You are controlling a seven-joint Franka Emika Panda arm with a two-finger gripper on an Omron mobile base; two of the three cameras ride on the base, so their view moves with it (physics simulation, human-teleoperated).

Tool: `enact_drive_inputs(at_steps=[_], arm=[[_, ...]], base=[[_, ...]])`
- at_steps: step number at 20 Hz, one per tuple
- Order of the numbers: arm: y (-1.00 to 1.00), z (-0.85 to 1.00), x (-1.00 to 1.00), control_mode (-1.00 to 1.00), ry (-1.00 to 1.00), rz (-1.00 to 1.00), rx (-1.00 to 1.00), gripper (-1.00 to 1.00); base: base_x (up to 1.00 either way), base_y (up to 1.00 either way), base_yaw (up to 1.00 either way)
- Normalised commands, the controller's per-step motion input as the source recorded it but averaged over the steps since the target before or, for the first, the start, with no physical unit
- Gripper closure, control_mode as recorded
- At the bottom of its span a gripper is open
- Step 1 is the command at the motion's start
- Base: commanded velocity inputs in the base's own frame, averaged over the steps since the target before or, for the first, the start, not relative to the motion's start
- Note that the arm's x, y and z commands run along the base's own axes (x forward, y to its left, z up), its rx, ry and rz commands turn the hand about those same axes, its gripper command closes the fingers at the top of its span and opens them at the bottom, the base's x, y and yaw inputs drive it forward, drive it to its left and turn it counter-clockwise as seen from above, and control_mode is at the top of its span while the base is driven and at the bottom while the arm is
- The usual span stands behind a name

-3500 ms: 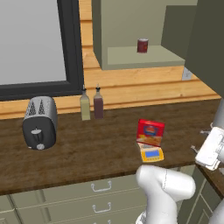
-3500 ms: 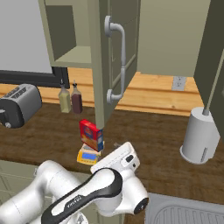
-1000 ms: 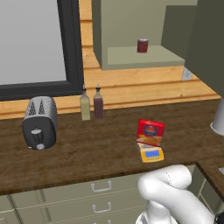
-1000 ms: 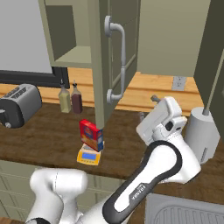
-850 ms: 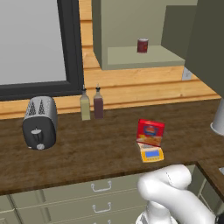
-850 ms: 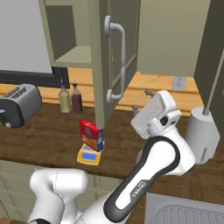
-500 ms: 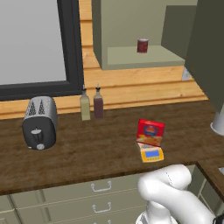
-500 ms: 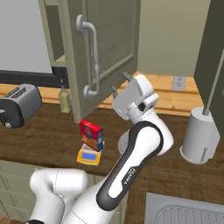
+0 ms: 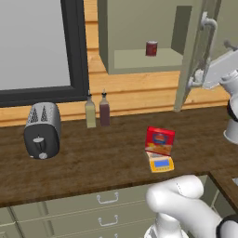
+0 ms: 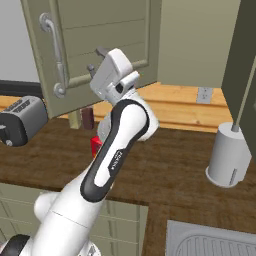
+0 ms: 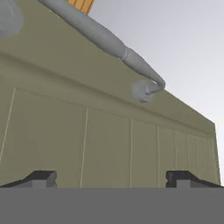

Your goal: Pick the boxed food and place it on the digital scale for weighing, and close the cabinet.

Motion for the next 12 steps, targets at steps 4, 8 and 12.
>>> enact_drive_inputs(at_steps=[4,8,12], arm=[[1.00,0.02,0.76,-1.00,0.01,0.00,0.00,-1.00],[0.97,-0.03,0.92,-1.00,0.04,-0.03,0.00,-1.00],[0.79,0.00,0.86,-1.00,0.02,-0.09,0.00,-1.00]], base=[[0.00,0.00,0.00],[0.00,0.00,0.00],[0.00,0.00,0.00]])
